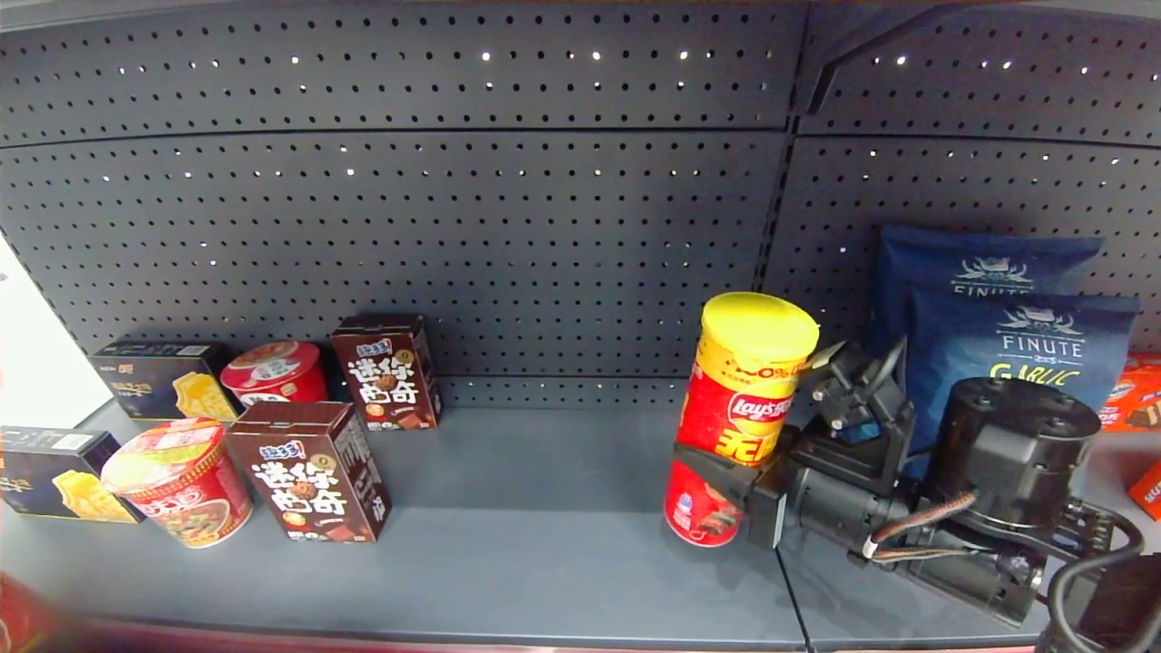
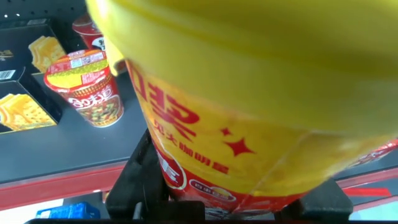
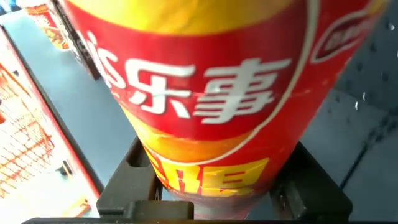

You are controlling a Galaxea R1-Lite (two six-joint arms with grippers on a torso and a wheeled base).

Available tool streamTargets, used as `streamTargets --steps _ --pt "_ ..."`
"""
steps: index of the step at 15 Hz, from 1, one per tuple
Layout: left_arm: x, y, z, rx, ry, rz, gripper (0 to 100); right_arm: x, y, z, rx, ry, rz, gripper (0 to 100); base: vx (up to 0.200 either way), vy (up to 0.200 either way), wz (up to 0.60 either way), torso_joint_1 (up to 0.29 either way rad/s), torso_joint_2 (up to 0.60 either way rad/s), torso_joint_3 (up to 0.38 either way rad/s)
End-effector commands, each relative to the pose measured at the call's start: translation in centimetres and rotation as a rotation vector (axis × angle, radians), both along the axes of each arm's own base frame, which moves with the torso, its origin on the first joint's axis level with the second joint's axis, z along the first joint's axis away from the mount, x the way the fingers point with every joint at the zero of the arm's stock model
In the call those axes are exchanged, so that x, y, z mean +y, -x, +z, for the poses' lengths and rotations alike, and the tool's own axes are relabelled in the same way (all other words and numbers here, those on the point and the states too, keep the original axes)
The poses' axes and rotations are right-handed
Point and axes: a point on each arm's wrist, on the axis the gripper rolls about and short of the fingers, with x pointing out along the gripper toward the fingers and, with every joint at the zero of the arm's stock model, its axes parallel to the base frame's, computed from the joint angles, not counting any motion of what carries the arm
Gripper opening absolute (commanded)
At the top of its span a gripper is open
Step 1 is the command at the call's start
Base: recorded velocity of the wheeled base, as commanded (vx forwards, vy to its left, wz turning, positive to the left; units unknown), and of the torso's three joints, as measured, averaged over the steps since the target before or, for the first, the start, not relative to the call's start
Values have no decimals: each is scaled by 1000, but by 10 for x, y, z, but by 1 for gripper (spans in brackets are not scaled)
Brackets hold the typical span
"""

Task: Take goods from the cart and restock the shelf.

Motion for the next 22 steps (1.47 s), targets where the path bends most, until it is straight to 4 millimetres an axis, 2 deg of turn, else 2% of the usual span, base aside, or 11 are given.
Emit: streamTargets --steps 1,12,18,20,21,22 --pt "0 -1 -2 7 -3 7 0 -1 14 -13 56 -7 5 0 0 0 0 0 0 0" --pt "0 -1 -11 36 -7 16 0 15 3 -50 122 57 -5 0 0 0 0 0 0 0" --pt "0 -1 -15 49 -7 13 0 22 -3 -56 101 38 -12 0 0 0 0 0 0 0" --pt "0 -1 -18 58 -8 13 0 26 0 -59 102 43 4 0 0 0 0 0 0 0" --pt "0 -1 -18 56 -8 13 0 26 2 -59 100 42 11 100 0 0 0 0 0 0" --pt "0 0 -19 53 -7 13 0 27 2 -58 98 38 14 100 0 0 0 0 0 0"
